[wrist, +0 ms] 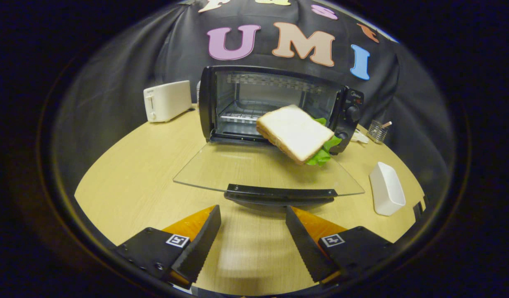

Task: Open the toaster oven, put the food inside, and close the toaster oven door.

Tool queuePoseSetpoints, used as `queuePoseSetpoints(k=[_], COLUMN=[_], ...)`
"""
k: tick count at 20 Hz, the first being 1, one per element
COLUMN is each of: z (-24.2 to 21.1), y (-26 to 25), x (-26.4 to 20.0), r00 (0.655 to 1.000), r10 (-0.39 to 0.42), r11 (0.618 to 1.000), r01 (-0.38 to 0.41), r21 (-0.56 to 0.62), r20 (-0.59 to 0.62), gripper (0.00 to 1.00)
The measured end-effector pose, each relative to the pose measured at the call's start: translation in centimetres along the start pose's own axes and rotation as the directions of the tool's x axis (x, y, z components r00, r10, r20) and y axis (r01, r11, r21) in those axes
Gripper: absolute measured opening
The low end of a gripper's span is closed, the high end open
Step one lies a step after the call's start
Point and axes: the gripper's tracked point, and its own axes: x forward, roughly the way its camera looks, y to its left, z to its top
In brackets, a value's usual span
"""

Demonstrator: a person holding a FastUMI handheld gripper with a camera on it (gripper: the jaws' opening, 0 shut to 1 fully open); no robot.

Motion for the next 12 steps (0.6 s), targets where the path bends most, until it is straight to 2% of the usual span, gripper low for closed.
queuePoseSetpoints(k=[5,8,12], z=[5.6,8.0,10.4], y=[-0.6,-1.3,-1.2], x=[-1.2,-1.6,-1.5], r00=[0.990,0.981,0.974], r10=[-0.013,-0.041,-0.046], r11=[1.000,0.999,0.999], r01=[0.015,0.046,0.048], r21=[-0.010,-0.022,-0.001], r20=[0.141,0.190,0.224], gripper=[1.00,0.99,1.00])
